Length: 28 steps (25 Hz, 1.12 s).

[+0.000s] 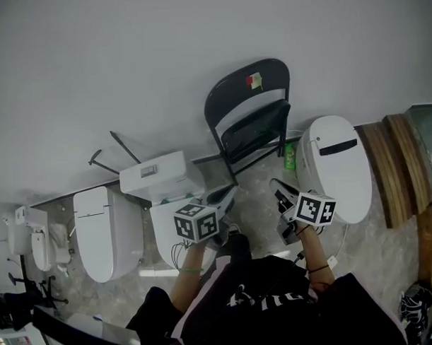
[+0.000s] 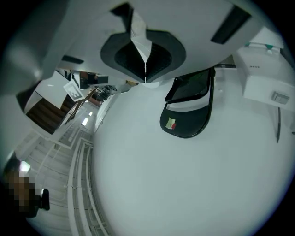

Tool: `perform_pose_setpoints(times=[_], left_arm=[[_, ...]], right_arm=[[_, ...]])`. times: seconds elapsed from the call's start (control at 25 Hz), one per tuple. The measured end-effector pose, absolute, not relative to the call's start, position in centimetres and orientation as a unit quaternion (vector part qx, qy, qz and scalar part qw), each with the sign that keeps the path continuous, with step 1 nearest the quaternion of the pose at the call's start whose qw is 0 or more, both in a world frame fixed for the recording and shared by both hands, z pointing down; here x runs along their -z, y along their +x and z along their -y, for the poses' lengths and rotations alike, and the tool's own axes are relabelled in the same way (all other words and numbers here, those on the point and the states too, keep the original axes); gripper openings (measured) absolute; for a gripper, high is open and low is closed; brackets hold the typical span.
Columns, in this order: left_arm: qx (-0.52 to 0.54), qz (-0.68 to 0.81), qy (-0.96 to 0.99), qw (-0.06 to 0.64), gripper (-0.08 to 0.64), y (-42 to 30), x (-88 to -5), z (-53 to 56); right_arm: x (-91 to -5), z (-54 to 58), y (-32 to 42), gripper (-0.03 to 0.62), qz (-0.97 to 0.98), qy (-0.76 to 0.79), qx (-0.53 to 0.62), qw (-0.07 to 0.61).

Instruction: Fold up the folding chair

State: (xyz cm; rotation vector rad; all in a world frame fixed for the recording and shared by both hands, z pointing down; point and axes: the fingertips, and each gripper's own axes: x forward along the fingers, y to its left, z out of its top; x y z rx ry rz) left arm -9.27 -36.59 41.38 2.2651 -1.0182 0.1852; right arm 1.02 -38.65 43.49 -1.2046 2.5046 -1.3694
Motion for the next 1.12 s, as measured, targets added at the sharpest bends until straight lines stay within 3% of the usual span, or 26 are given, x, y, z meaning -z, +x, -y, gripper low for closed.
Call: perform_pose_setpoints(times=[0.48,1.12], left_arm=[[-0.024,0.45,0.839,0.304,0.009,-1.6,-40.3,26.0],[-0.044,0.441,0.842,0.309,0.009,-2.6,-40.7,16.8]], right_arm=[[-43.9,25.9,8.6,0.015,-0.822,-0.36,0.441,0.012],[-44.5,17.6,5.3,0.015,-0.829,-0.338,0.446,0.004]])
